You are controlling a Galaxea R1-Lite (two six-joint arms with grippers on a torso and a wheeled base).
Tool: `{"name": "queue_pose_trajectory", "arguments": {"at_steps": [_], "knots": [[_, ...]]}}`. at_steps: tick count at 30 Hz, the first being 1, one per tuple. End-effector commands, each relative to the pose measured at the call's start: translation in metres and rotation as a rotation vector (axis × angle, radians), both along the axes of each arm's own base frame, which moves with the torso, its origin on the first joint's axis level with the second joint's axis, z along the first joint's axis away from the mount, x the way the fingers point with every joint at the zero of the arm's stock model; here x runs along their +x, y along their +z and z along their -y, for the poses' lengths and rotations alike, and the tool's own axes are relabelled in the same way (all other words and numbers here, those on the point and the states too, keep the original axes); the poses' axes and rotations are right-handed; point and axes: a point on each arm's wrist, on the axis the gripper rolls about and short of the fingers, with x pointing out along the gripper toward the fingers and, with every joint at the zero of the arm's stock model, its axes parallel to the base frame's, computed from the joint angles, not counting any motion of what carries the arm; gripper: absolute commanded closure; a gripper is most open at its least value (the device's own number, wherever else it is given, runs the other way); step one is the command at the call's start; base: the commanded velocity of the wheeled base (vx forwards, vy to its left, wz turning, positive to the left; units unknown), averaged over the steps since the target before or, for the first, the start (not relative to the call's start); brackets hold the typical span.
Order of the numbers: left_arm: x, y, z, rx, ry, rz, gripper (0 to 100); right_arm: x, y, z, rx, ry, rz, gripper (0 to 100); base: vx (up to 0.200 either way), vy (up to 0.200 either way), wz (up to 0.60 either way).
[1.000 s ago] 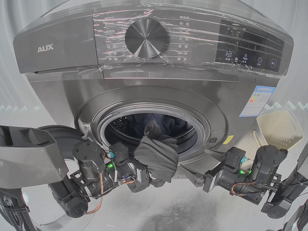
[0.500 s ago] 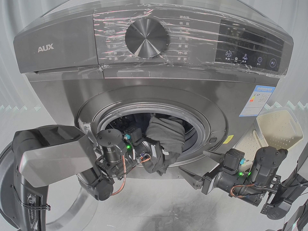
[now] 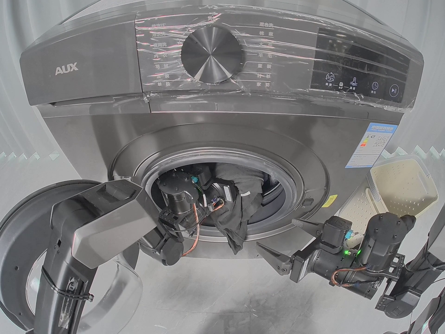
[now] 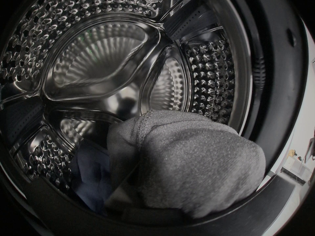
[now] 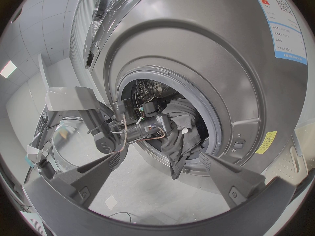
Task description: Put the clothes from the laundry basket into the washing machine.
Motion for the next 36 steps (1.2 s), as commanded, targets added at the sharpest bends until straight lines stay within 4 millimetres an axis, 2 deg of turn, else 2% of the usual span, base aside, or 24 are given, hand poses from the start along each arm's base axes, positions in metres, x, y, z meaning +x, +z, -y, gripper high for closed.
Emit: {"name": "queue_pose_trajectory", "arguments": {"at_steps": [1,7,11,18,19,24,28,30,36], "knots": [[0.027,-0.009,0.004,0.013,0.053,0.022,100,0.0,-0.002,-0.001,-0.004,0.003,-0.004,0,0.0,0.0,0.0],[0.057,-0.005,0.005,-0.002,0.131,0.063,100,0.0,-0.002,-0.001,-0.004,0.002,-0.006,0,0.0,0.0,0.0],[0.069,-0.001,0.004,-0.01,0.173,0.074,100,0.0,-0.002,-0.001,-0.006,0.002,-0.006,0,0.0,0.0,0.0],[0.069,-0.001,0.002,-0.006,0.182,0.062,100,0.0,-0.003,-0.001,-0.007,0.002,-0.007,0,0.0,0.0,0.0],[0.069,0.0,0.002,-0.007,0.183,0.061,0,0.0,-0.003,-0.001,-0.007,0.002,-0.007,0,0.0,0.0,0.0],[0.062,-0.002,0.0,0.012,0.194,0.019,0,0.0,-0.003,-0.001,-0.009,0.0,-0.008,0,0.0,0.0,0.0],[0.037,0.005,-0.005,0.073,0.163,-0.092,0,0.001,-0.003,-0.002,-0.006,-0.001,-0.006,0,0.0,0.0,0.0],[0.024,0.006,0.001,0.091,0.124,-0.125,0,0.001,-0.002,-0.002,-0.005,-0.001,-0.005,0,0.0,0.0,0.0],[0.0,0.009,0.005,0.158,0.051,-0.211,0,0.001,-0.002,-0.001,-0.003,-0.004,-0.004,0,0.0,0.0,0.0]]}}
